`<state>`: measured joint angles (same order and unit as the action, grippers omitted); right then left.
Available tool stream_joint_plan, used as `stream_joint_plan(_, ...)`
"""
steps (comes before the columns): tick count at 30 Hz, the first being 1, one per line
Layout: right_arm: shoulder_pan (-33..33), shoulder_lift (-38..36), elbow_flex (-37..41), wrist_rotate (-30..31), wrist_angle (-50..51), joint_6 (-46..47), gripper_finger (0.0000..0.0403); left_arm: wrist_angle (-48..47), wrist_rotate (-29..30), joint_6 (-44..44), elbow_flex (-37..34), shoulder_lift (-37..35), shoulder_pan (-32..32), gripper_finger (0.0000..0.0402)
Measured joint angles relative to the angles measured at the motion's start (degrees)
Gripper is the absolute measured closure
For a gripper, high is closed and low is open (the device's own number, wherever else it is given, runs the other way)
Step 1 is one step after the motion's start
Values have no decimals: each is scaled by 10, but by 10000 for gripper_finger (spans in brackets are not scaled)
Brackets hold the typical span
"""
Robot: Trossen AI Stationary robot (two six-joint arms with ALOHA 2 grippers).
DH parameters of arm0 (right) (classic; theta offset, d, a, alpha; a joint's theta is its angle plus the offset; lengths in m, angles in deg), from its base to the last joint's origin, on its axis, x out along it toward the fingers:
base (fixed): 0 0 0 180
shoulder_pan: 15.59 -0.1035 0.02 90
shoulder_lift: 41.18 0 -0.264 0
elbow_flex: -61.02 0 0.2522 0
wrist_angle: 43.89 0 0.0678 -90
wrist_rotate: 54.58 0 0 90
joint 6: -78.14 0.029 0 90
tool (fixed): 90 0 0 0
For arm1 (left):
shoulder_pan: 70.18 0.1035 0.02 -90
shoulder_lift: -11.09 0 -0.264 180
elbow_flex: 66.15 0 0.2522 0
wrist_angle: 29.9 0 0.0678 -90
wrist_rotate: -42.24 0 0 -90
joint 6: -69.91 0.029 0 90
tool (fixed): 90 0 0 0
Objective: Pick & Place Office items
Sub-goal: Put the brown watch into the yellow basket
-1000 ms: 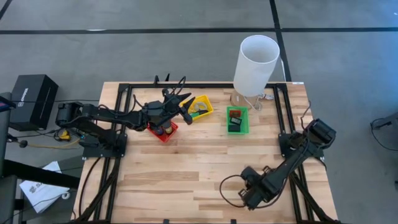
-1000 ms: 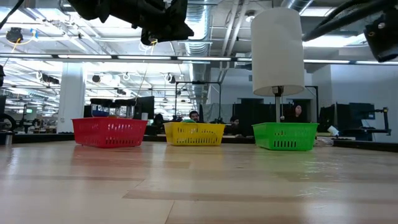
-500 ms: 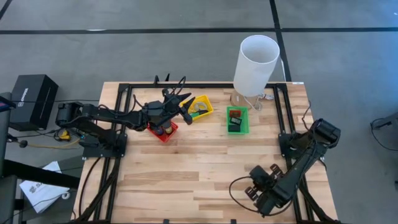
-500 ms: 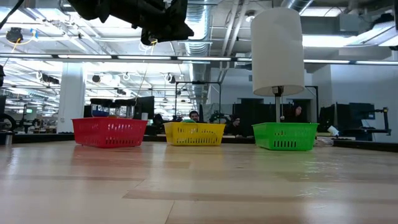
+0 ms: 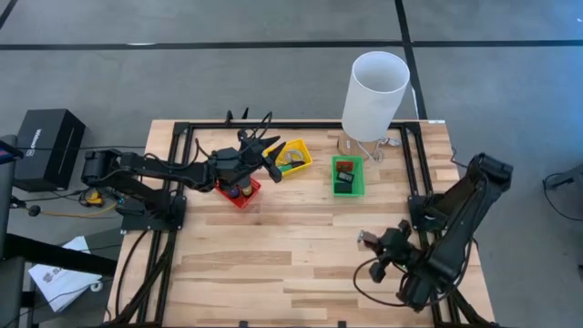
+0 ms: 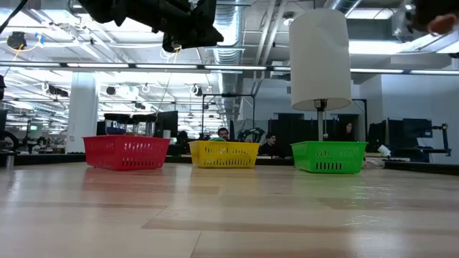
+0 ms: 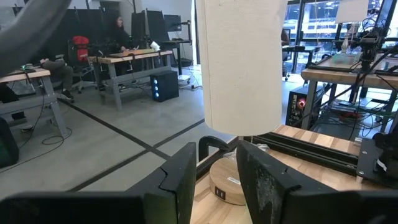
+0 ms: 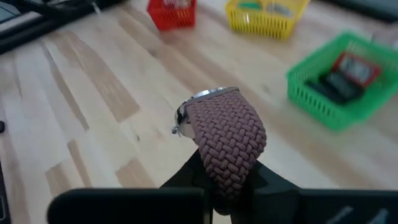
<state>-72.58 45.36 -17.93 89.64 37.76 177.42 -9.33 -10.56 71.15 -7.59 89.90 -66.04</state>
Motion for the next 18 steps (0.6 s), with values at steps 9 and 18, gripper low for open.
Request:
stream_joint_plan(9, 16, -29, 0, 83, 10, -127, 392, 0, 0, 0, 0, 0, 0, 291)
stream_joint_plan(18, 87, -30, 0, 66, 16, -200, 392, 0, 0, 0, 0, 0, 0, 291)
